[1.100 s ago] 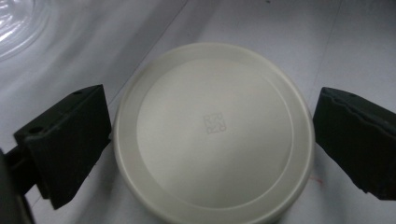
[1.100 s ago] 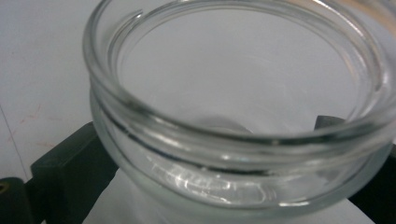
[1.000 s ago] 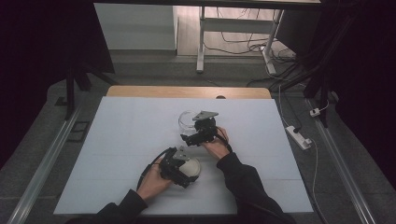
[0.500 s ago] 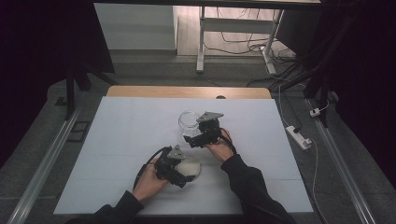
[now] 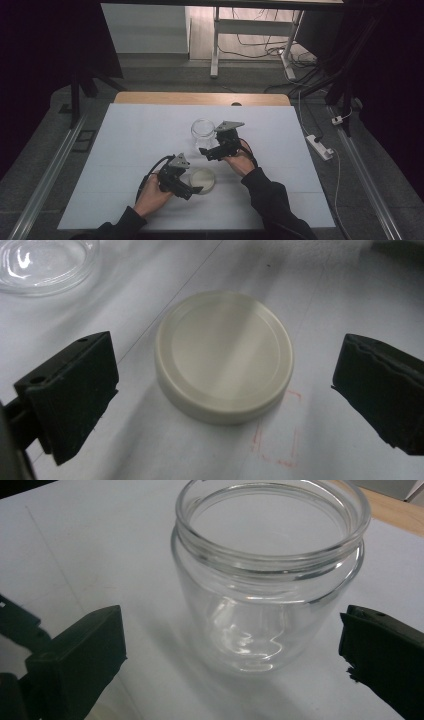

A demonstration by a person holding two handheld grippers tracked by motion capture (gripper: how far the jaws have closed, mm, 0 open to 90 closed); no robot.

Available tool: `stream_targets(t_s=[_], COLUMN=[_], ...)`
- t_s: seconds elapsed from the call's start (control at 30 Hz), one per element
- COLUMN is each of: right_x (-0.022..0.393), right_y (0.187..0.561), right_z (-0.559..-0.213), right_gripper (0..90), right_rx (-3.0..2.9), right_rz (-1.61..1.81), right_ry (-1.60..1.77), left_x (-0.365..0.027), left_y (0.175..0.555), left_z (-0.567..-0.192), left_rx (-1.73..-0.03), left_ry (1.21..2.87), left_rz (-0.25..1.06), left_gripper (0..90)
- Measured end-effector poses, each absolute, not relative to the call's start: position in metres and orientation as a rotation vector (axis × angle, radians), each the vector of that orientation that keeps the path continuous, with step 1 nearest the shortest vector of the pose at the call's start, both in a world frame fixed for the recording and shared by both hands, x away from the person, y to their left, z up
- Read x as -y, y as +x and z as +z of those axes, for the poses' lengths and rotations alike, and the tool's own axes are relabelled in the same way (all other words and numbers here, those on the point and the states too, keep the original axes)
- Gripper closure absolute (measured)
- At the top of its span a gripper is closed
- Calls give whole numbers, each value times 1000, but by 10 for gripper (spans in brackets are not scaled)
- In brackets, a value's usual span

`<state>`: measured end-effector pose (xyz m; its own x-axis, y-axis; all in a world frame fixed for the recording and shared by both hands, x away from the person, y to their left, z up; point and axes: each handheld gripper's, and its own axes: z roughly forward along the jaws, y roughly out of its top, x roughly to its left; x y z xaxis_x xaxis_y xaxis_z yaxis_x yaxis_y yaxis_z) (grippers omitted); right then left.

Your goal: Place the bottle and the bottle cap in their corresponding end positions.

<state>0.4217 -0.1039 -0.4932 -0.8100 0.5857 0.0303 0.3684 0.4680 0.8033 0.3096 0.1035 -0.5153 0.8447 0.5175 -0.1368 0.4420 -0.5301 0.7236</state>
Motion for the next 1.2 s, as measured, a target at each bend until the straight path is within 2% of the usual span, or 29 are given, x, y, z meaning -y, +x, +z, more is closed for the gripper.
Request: stream_targets(t_s=[1.2], right_x=[138], right_y=[366], right_z=[-490], right_gripper=[0], right_rx=[-2498], right_rz=[1208], right_ry=[792], left_x=[-163], left_y=[287], left_z=[-512], left_rx=[-843], left_ry=[2191], left_rz=[120], left_gripper=[0])
